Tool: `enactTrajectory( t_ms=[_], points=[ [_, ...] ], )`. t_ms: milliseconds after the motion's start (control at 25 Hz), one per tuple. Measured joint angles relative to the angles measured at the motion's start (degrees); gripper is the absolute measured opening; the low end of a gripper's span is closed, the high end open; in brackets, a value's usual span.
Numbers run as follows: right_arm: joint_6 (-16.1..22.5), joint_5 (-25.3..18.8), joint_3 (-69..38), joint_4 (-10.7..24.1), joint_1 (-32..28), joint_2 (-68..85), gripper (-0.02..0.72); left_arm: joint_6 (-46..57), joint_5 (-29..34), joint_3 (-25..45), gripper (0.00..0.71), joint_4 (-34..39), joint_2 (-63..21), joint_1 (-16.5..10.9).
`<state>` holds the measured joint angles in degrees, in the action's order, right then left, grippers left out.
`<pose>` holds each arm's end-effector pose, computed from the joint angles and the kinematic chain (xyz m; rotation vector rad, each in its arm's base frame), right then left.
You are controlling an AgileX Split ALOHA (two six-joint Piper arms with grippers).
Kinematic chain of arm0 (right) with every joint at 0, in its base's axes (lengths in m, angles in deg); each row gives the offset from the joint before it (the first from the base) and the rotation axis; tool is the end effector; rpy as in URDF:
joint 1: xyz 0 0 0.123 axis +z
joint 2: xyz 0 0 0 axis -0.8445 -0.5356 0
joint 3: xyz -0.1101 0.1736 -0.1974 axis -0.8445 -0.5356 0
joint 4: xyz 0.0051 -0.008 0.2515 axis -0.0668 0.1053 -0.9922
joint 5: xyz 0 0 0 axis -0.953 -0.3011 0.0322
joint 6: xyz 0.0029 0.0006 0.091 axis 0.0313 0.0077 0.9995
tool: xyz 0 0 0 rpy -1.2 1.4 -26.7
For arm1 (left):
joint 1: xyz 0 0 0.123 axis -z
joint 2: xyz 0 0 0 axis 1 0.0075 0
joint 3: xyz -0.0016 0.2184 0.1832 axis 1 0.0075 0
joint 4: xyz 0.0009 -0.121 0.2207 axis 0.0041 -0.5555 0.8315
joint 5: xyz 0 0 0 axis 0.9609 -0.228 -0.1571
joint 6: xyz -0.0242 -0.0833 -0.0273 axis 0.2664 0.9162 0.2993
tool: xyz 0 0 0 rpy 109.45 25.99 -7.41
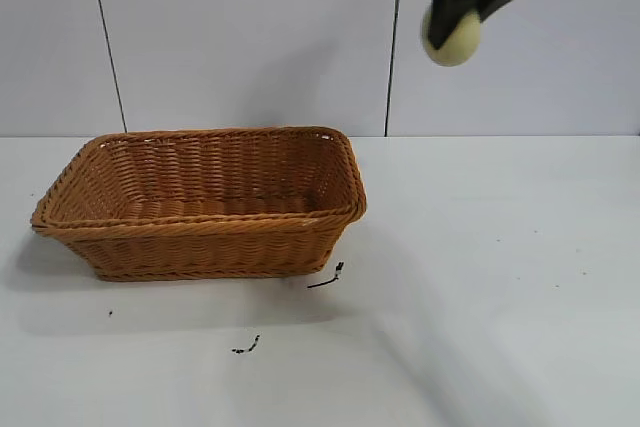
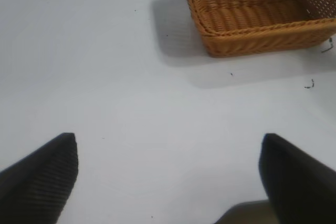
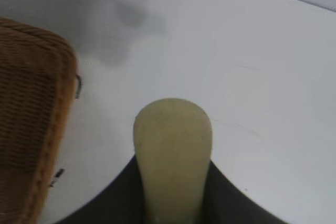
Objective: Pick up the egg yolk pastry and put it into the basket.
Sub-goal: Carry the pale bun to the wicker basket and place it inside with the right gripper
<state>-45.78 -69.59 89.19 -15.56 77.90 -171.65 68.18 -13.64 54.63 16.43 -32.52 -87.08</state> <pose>0.4381 0.1628 0.2910 -0.4662 2.6253 0.1290 -0.0066 0.0003 0.2773 0.1151 2.0425 0.0160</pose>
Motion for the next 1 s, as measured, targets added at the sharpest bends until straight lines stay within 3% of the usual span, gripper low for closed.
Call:
enactTrajectory(
  t_ms=[160, 440, 600, 880, 1000],
  points=[
    [0.0, 1.4, 2.9, -0.2, 7.1, -2.8, 0.123, 0.0, 0.0, 0.0, 0.696, 0.0, 0.0, 0.0],
    [0.4, 10.5, 3.3, -0.4, 16.2, -9.8, 0.123, 0.0, 0.0, 0.0, 0.696, 0.0, 0.0, 0.0],
    [1.1, 15.6, 3.3, -0.3, 16.9, -14.9, 0.123, 0.0, 0.0, 0.0, 0.696, 0.0, 0.0, 0.0],
    [1.6, 18.6, 3.3, 0.2, 16.9, -20.4, 0.123, 0.0, 0.0, 0.0, 0.696, 0.0, 0.0, 0.0],
    [1.6, 19.1, 3.3, 0.2, 16.9, -20.5, 0.206, 0.0, 0.0, 0.0, 0.696, 0.0, 0.0, 0.0]
  ],
)
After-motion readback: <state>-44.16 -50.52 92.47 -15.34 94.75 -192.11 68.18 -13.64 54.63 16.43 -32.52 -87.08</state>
